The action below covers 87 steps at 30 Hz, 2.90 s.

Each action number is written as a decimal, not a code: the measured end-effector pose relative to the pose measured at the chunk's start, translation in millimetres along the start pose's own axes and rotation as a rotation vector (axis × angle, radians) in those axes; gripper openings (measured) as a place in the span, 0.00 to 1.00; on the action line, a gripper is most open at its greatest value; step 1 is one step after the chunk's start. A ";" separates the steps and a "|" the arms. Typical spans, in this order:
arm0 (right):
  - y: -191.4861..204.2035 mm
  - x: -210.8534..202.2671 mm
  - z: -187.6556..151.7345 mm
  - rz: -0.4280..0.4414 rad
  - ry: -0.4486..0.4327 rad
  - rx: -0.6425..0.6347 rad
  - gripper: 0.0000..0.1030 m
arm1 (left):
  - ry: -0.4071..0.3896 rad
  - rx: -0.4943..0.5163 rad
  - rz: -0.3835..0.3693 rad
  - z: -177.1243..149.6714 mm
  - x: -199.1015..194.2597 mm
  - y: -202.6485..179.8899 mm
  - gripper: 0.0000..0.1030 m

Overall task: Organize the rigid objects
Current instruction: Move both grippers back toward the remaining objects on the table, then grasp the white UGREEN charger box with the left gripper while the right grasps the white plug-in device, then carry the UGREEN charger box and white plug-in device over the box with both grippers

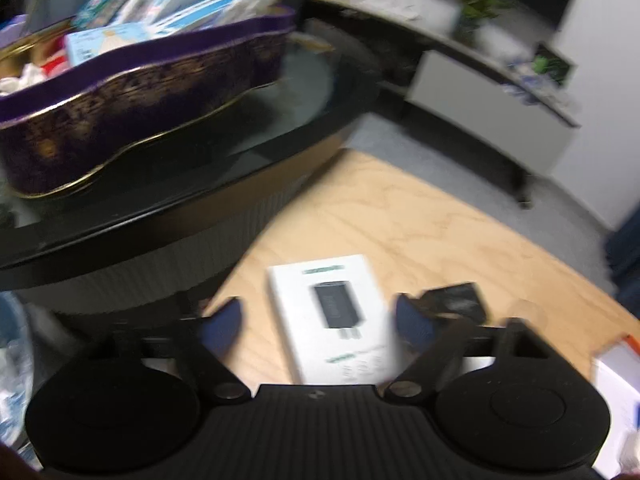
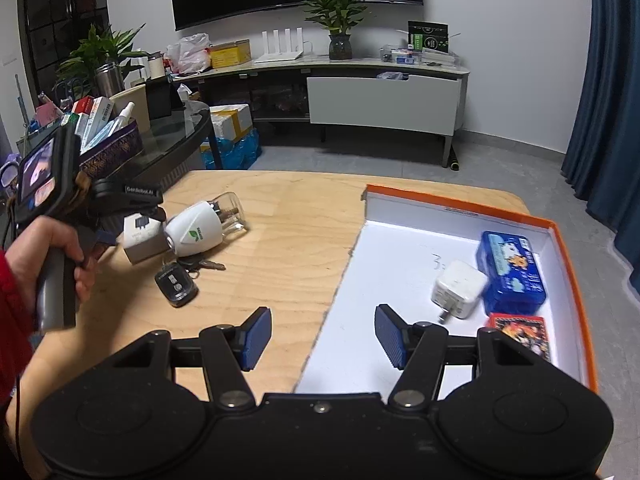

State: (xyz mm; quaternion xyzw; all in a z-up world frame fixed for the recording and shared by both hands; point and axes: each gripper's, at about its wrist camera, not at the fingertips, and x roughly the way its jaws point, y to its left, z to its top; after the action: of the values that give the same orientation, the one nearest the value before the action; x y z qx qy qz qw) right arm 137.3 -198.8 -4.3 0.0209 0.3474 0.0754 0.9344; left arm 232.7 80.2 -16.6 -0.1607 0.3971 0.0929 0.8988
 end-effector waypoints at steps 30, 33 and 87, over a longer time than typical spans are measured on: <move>45.3 24.2 21.0 0.068 0.020 -0.022 0.70 | -0.020 0.331 -0.207 -22.8 -14.9 6.8 0.57; 36.9 32.0 24.4 0.062 0.036 0.021 0.70 | -0.011 0.393 -0.267 -36.4 -27.5 -1.5 0.57; -47.0 -17.4 48.1 0.132 -0.160 0.106 0.75 | -0.132 0.381 -0.393 -69.0 -130.4 -57.0 0.58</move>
State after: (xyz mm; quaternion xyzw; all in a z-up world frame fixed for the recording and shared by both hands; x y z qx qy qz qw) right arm 161.6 -247.3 39.1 0.0988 0.2731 0.1165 0.9498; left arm 115.3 -3.0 48.9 -0.0566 0.3091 -0.1493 0.9375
